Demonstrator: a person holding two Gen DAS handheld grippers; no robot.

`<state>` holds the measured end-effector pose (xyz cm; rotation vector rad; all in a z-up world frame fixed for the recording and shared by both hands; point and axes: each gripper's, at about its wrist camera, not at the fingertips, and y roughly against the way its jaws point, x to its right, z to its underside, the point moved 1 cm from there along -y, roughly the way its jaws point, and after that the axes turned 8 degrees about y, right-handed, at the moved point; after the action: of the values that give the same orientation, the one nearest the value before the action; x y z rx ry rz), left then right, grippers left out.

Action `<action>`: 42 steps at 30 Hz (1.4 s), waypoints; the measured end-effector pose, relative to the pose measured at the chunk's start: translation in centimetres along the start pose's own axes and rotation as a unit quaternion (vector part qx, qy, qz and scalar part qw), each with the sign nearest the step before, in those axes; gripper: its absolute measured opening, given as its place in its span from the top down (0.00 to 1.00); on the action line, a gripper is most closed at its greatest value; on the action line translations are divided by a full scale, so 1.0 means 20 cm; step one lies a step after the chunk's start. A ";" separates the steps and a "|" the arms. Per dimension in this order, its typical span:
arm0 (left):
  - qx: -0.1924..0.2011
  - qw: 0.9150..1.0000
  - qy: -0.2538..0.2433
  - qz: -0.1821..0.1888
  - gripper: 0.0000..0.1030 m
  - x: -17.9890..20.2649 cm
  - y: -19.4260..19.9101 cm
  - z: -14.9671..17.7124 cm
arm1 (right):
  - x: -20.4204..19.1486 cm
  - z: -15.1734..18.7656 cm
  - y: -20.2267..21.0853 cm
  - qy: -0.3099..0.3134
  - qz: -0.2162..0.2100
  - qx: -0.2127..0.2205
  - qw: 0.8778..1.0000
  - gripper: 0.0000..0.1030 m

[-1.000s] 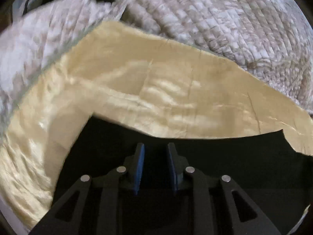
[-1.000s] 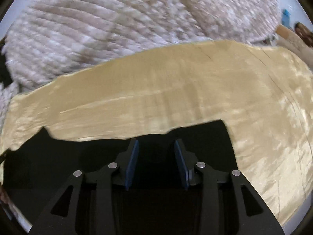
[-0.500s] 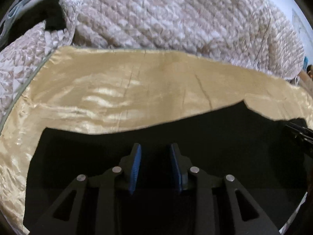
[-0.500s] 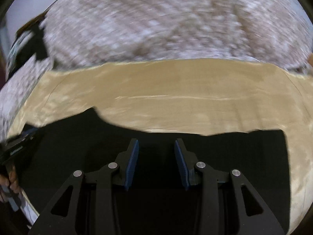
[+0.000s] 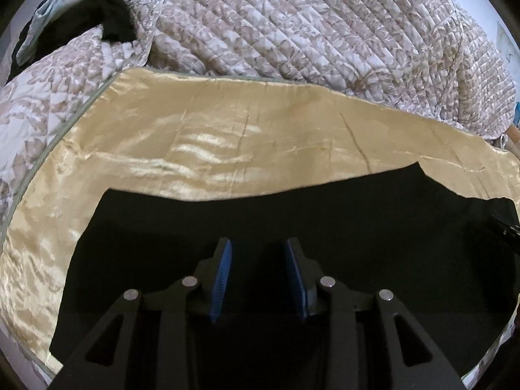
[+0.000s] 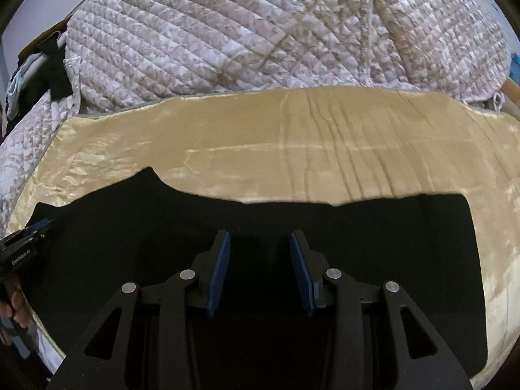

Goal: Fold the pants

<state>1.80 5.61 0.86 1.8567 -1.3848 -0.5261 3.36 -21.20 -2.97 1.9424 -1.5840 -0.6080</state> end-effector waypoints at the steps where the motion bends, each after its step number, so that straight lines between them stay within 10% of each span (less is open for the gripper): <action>1: -0.001 1.000 0.001 -0.002 0.64 -0.01 0.00 0.01 | 0.01 0.02 0.01 -0.004 0.002 -0.004 1.000 0.62; 15: 0.031 1.000 -0.006 -0.002 0.55 0.00 0.19 0.23 | -0.32 0.28 0.18 0.066 -0.015 0.036 0.997 0.62; 29: 0.041 0.999 -0.001 -0.008 0.46 -0.05 0.25 0.32 | -0.40 0.34 0.17 0.107 -0.010 0.046 0.993 0.38; 42: 0.073 0.993 0.093 -0.014 0.46 -0.28 0.40 0.40 | -0.41 0.35 0.18 0.114 -0.013 0.044 0.992 0.32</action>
<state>-10.78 7.28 1.23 1.9901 -1.3034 -0.2628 -5.39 -14.62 -5.77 2.0188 -1.4657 -0.3172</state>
